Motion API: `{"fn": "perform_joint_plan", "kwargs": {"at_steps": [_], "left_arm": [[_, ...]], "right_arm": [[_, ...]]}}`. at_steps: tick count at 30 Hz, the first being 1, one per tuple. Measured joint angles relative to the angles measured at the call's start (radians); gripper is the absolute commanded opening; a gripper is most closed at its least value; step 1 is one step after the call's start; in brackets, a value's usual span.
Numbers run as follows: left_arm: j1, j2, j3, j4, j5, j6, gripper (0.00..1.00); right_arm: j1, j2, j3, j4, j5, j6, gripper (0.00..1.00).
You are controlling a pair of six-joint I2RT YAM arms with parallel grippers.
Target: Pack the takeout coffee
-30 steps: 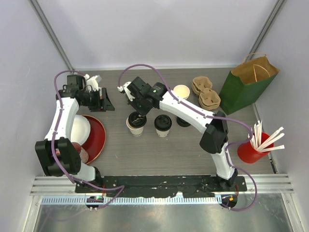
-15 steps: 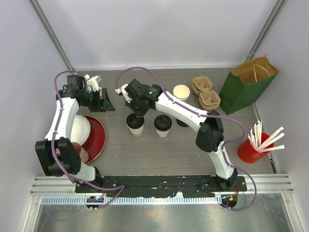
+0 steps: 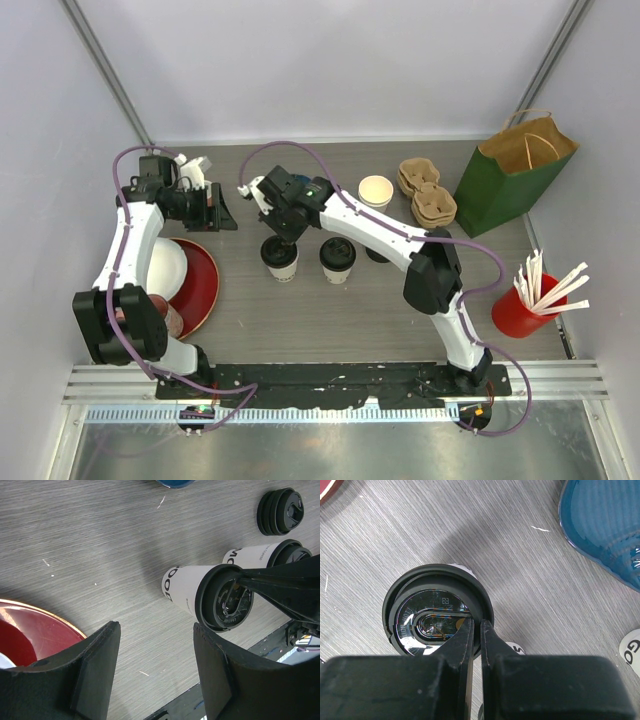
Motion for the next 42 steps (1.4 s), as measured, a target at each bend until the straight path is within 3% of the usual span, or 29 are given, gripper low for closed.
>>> {"fn": "perform_joint_plan", "kwargs": {"at_steps": [26, 32, 42], "left_arm": [[0.000, 0.000, -0.002, 0.000, 0.004, 0.000, 0.64], [-0.004, 0.000, -0.039, 0.006, 0.042, -0.002, 0.57], [-0.041, 0.000, -0.094, 0.004, 0.114, -0.028, 0.48]], "right_arm": [[-0.007, -0.031, -0.097, 0.082, -0.001, 0.002, 0.01], [-0.008, -0.044, -0.119, 0.100, -0.003, 0.005, 0.19], [-0.009, -0.044, -0.118, 0.100, 0.002, 0.005, 0.27]]}}
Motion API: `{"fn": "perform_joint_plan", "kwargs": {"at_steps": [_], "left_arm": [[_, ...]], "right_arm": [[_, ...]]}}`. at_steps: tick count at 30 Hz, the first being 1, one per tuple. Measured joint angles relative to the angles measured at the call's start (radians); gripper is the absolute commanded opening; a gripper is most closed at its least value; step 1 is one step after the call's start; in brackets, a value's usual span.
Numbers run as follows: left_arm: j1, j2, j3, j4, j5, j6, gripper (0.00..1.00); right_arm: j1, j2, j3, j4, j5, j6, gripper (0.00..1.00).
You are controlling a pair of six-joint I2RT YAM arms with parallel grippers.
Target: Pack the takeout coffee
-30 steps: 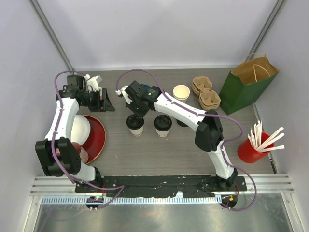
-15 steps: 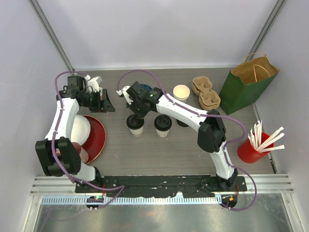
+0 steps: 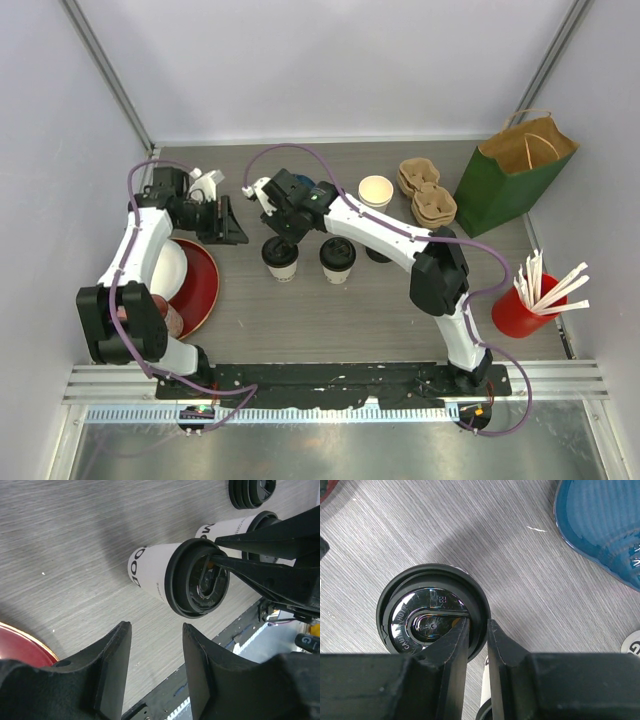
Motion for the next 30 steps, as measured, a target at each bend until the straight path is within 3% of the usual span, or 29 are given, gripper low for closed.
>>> {"fn": "perform_joint_plan", "kwargs": {"at_steps": [9, 16, 19, 24, 30], "left_arm": [[-0.019, 0.011, -0.038, 0.016, 0.052, -0.038, 0.39], [-0.024, 0.042, -0.093, 0.068, 0.109, -0.098, 0.34], [-0.024, 0.045, -0.103, 0.090, 0.125, -0.115, 0.32], [-0.024, 0.045, -0.121, 0.114, 0.143, -0.137, 0.28], [-0.024, 0.035, -0.164, 0.151, 0.151, -0.173, 0.25]], "right_arm": [[0.000, 0.000, 0.012, -0.024, 0.008, 0.000, 0.41], [0.000, -0.008, 0.052, -0.039, 0.008, 0.018, 0.43], [-0.004, -0.029, 0.053, -0.040, 0.007, 0.023, 0.43], [-0.024, -0.091, 0.012, -0.016, -0.005, 0.056, 0.31], [-0.121, -0.252, -0.254, 0.117, -0.173, 0.201, 0.29]]}}
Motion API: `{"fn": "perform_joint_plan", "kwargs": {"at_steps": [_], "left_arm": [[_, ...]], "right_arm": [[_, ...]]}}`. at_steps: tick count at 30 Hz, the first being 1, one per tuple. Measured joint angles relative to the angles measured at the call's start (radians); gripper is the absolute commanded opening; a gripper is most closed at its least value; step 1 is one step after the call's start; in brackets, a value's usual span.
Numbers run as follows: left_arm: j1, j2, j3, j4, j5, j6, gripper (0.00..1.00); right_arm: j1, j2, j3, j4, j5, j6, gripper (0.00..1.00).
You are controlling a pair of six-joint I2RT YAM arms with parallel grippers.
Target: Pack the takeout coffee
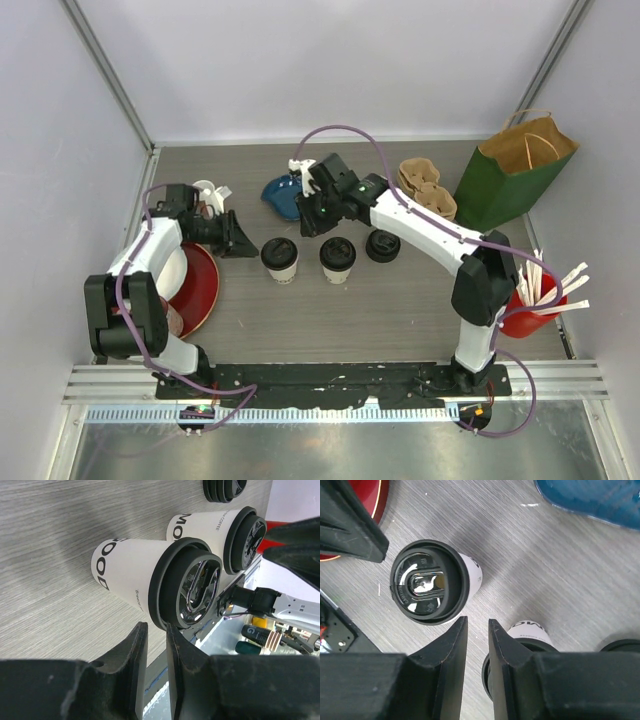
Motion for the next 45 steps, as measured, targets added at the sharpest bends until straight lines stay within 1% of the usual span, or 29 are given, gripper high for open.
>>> {"fn": "perform_joint_plan", "kwargs": {"at_steps": [3, 6, 15, 23, 35, 38, 45], "left_arm": [[0.000, -0.001, -0.021, 0.021, 0.015, -0.024, 0.27], [0.000, -0.001, -0.035, 0.043, 0.032, -0.046, 0.28], [0.000, -0.001, -0.050, 0.080, 0.061, -0.071, 0.28], [-0.006, -0.001, -0.061, 0.093, 0.070, -0.087, 0.27], [-0.019, -0.001, -0.066, 0.108, 0.076, -0.090, 0.24], [-0.023, -0.001, -0.071, 0.110, 0.076, -0.090, 0.21], [-0.044, 0.010, -0.077, 0.115, 0.068, -0.090, 0.21]], "right_arm": [[-0.035, -0.012, -0.065, 0.044, -0.047, 0.054, 0.29], [-0.036, -0.011, -0.112, 0.074, -0.080, 0.087, 0.29], [-0.026, -0.011, -0.150, 0.157, -0.175, 0.145, 0.29], [-0.026, -0.011, -0.184, 0.177, -0.186, 0.164, 0.25], [-0.027, -0.011, -0.207, 0.181, -0.187, 0.175, 0.25], [-0.027, -0.011, -0.211, 0.185, -0.187, 0.178, 0.25], [-0.036, -0.012, -0.248, 0.219, -0.199, 0.198, 0.24]]}}
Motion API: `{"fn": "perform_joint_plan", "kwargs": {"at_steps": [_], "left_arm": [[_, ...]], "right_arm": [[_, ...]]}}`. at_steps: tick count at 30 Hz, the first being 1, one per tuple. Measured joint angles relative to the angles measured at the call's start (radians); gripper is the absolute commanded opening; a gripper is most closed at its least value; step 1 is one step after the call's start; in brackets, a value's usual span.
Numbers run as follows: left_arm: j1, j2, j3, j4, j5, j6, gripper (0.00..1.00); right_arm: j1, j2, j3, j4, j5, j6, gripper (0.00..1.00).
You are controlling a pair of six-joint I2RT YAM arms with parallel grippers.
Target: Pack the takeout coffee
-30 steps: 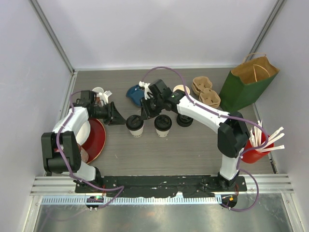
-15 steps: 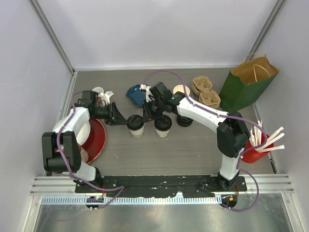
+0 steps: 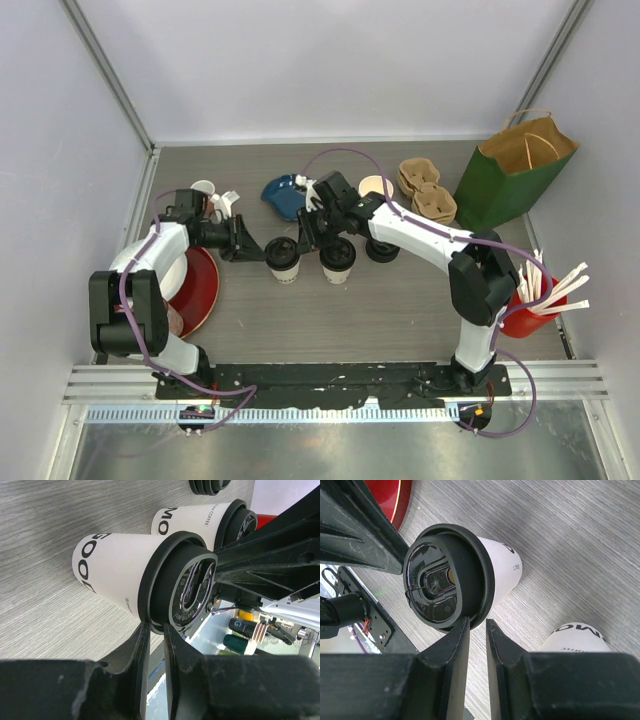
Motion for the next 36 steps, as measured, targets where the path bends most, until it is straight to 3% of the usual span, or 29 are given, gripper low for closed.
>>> {"fn": "perform_joint_plan", "kwargs": {"at_steps": [13, 23, 36], "left_arm": [[-0.016, 0.007, 0.001, -0.004, 0.000, 0.004, 0.20], [-0.023, 0.021, 0.043, -0.053, -0.010, 0.049, 0.23], [-0.023, 0.003, 0.071, -0.081, -0.010, 0.075, 0.24]], "right_arm": [[-0.035, -0.002, -0.035, 0.071, -0.031, 0.032, 0.14], [-0.037, -0.006, -0.038, 0.074, -0.029, 0.029, 0.22], [-0.035, -0.009, 0.045, -0.066, 0.063, -0.050, 0.36]]}}
